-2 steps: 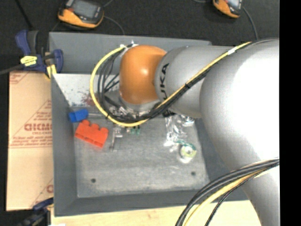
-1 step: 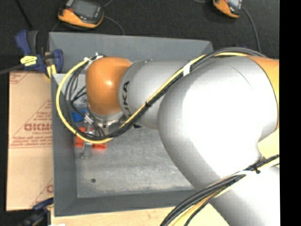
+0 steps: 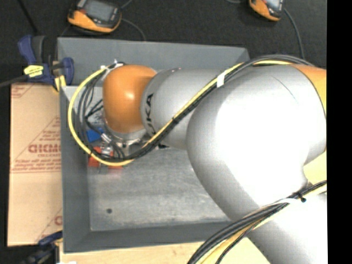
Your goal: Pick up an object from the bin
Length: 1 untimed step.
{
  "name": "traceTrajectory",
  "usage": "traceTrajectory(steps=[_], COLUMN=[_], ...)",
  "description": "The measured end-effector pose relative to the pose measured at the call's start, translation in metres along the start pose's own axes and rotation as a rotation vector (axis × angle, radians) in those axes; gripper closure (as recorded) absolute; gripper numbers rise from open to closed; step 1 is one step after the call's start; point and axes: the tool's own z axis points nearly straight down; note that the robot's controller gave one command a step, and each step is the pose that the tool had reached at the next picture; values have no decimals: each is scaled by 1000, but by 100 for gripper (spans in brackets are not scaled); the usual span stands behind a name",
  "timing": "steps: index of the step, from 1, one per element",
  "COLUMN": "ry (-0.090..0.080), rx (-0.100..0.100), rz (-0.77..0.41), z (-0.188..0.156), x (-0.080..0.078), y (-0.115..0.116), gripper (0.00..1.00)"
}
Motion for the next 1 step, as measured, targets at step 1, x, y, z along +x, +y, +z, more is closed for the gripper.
traceTrajectory(steps=[1], ry=[-8], rx=[-3], rz=[-23], z=[-162], x=[-7], y=[-16], gripper=[100])
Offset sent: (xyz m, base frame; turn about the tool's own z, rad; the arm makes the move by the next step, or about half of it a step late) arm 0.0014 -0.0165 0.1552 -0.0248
